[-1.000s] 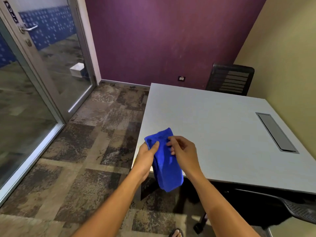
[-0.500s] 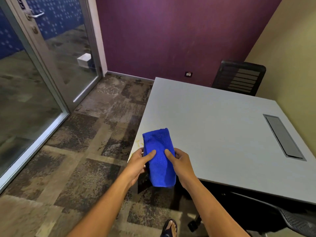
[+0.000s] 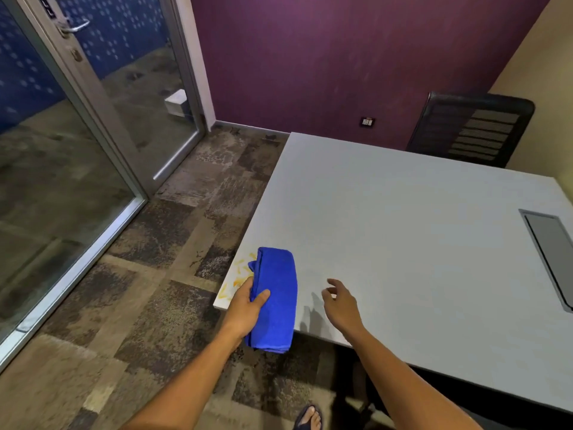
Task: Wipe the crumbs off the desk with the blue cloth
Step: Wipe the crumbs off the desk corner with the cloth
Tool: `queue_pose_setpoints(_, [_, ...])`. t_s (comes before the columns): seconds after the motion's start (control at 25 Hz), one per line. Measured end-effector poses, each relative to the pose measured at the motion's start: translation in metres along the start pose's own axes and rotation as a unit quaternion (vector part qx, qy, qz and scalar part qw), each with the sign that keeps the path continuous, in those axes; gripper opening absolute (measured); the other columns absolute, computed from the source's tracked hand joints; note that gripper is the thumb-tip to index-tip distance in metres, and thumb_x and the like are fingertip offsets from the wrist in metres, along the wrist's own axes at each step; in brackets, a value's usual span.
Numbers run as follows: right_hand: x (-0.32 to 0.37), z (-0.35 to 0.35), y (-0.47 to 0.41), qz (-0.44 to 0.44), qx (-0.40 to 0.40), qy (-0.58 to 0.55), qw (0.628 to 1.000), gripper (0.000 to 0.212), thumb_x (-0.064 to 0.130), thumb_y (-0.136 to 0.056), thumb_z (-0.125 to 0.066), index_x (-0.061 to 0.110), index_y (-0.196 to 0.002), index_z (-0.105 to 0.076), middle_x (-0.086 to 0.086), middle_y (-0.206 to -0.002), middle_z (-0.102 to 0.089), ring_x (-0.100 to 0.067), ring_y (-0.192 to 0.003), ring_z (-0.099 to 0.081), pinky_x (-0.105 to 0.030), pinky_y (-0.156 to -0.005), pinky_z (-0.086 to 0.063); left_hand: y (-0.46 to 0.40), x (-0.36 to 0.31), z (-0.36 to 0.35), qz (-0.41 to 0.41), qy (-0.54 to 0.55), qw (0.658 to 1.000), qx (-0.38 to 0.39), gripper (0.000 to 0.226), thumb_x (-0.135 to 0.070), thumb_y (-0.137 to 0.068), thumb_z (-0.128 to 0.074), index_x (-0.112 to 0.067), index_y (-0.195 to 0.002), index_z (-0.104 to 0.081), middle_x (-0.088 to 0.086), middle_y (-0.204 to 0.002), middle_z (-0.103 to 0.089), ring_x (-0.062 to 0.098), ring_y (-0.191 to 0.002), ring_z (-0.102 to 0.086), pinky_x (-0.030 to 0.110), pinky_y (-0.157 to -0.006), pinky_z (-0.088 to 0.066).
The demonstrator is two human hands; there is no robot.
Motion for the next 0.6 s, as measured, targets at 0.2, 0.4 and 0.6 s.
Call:
queue_pose_setpoints(0.2, [-0.021, -0.009, -0.042, 0.095, 0.04, 0.327, 0.939, 0.061, 0.037, -0.11, -0.033, 0.007, -0.162, -0.022, -0.014, -0.168, -0.025, -0.03, -0.154, -0.026, -0.037, -0.126, -0.022, -0.016, 0.012, 0.001, 0.009, -0.012, 1.0, -0.015, 0.037, -0.021, -0.102, -0.052, -0.017, -0.139, -0.05, 0.003, -0.129, -0.063, 0.024, -0.113, -0.064, 0.045, -0.094, -0.055])
queue_pose_setpoints(0.4, [-0.04, -0.048, -0.063, 0.09, 0.071, 0.4, 0.909, 0.073, 0.051, -0.108, -0.022, 0.009, -0.164, -0.003, -0.015, -0.173, 0.005, -0.037, -0.159, 0.006, -0.049, -0.129, -0.005, -0.033, 0.025, -0.002, 0.02, -0.031, 0.999, 0.004, 0.042, -0.024, -0.103, -0.05, -0.023, -0.144, -0.044, -0.002, -0.133, -0.06, 0.02, -0.117, -0.062, 0.041, -0.096, -0.053])
queue_pose_setpoints(0.6, [-0.067, -0.065, -0.069, 0.07, 0.02, 0.387, 0.919, 0.079, 0.062, -0.102, -0.01, 0.017, -0.165, 0.005, -0.008, -0.172, 0.014, -0.032, -0.158, 0.017, -0.05, -0.129, 0.005, -0.06, 0.035, -0.01, 0.004, -0.06, 0.998, 0.036, 0.047, -0.02, -0.102, -0.05, -0.021, -0.148, -0.038, 0.0, -0.141, -0.054, 0.022, -0.125, -0.057, 0.044, -0.104, -0.049])
Point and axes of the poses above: each hand's wrist, its own y-axis away from the middle knuckle, its own z-axis out of the back of the hand, x = y × z, the point moved 9 cm from there along -y, towards the middle knuckle
